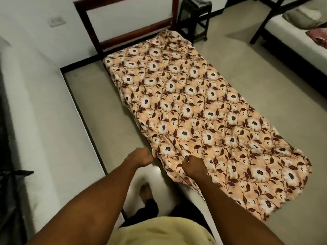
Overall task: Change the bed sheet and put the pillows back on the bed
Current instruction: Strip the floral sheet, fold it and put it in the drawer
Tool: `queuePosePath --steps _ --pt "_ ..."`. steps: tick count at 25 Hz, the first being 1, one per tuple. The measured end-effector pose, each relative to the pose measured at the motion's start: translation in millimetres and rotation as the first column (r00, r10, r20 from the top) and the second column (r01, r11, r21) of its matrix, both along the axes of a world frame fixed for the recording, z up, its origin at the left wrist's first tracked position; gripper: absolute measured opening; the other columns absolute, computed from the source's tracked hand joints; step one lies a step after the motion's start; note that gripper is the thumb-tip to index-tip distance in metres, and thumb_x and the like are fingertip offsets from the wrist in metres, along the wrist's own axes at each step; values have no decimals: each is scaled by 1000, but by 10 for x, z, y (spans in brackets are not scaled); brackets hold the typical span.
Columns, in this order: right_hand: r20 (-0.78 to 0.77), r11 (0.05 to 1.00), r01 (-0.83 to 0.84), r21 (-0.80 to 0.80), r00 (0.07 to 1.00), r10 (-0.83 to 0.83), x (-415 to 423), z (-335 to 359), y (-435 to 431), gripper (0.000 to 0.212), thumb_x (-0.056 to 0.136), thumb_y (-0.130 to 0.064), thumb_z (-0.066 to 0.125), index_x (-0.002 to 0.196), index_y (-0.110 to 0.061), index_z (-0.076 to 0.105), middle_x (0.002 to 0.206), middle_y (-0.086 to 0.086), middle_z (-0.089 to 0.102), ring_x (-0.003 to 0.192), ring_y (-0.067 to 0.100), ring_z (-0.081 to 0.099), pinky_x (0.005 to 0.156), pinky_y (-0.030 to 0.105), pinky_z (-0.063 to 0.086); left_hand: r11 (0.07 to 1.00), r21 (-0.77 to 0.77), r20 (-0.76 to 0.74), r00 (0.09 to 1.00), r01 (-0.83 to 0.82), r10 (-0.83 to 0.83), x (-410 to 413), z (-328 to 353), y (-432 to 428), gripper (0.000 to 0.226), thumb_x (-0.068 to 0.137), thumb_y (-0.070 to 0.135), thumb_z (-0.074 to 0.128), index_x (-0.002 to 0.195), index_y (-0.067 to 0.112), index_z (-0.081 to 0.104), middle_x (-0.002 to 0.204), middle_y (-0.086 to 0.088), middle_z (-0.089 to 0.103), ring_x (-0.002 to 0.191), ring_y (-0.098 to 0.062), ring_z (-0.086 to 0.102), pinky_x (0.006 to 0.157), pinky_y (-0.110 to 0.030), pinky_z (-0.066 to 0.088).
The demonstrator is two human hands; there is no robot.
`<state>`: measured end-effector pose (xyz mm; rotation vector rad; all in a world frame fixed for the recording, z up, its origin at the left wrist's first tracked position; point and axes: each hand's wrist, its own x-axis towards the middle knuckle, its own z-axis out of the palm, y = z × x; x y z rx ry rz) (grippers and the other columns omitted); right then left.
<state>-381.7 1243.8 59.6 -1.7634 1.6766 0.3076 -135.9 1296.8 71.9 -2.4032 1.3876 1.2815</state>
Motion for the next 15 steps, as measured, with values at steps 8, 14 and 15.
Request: queuePosePath --steps 8,14,15 --pt "19 966 -232 -117 972 235 2240 226 -982 35 100 -43 46 113 -20 70 112 4 71 104 26 65 88 36 53 995 -12 53 993 -102 103 1968 11 -629 33 93 43 62 119 23 62 123 -5 66 109 -28 64 96 -37 54" --pt "3 963 -258 -71 966 259 3582 -24 -1939 36 96 -46 48 111 -21 70 108 2 72 98 24 67 84 36 56 988 14 32 988 -154 153 3299 -179 -1453 32 97 40 62 122 20 61 120 -4 65 108 -24 63 98 -39 54" --pt "0 964 -259 -52 966 260 3796 -63 -2138 35 97 -47 49 111 -22 70 107 1 72 98 24 66 84 36 55 988 17 32 988 -155 154 3561 -222 -1631 32 96 38 63 121 18 62 118 -4 65 107 -23 63 98 -39 55"
